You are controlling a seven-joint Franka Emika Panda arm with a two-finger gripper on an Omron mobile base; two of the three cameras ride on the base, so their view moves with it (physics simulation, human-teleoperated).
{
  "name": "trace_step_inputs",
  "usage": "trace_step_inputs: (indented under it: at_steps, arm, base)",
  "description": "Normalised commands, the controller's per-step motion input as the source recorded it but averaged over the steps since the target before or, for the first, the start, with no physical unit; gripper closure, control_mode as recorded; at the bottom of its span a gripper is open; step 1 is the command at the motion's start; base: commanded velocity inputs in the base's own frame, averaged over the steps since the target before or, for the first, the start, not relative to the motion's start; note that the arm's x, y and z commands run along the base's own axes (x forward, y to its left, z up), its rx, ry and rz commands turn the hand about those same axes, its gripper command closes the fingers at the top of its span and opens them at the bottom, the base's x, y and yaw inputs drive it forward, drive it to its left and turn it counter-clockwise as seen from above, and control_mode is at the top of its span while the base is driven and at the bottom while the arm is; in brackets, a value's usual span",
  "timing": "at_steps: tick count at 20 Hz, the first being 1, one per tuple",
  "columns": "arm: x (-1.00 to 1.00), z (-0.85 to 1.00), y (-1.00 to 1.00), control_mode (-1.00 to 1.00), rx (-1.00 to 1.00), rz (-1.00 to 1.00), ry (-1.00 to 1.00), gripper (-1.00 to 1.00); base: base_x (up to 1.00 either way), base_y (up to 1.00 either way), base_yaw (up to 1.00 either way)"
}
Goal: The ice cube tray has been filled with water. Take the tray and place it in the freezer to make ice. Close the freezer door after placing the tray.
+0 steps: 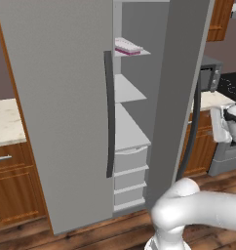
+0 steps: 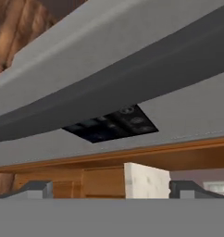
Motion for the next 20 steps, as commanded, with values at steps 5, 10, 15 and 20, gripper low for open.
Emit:
trace_step_inputs:
  at_steps: [5, 10, 15, 20]
  arm:
    - [0.37, -0.38, 0.01, -1.00, 0.06, 0.15, 0.00, -1.00]
    - [0.41, -0.37, 0.13, -1.00, 0.05, 0.13, 0.00, -1.00]
    - [0.46, -0.41, 0.25, -1.00, 0.04, 0.11, 0.00, -1.00]
    - [0.40, -0.45, 0.44, -1.00, 0.01, 0.10, -0.01, -1.00]
  base:
    - [0.00, 0.00, 0.00]
    - [0.00, 0.00, 0.00]
    - [0.00, 0.00, 0.00]
    - [0.00, 0.00, 0.00]
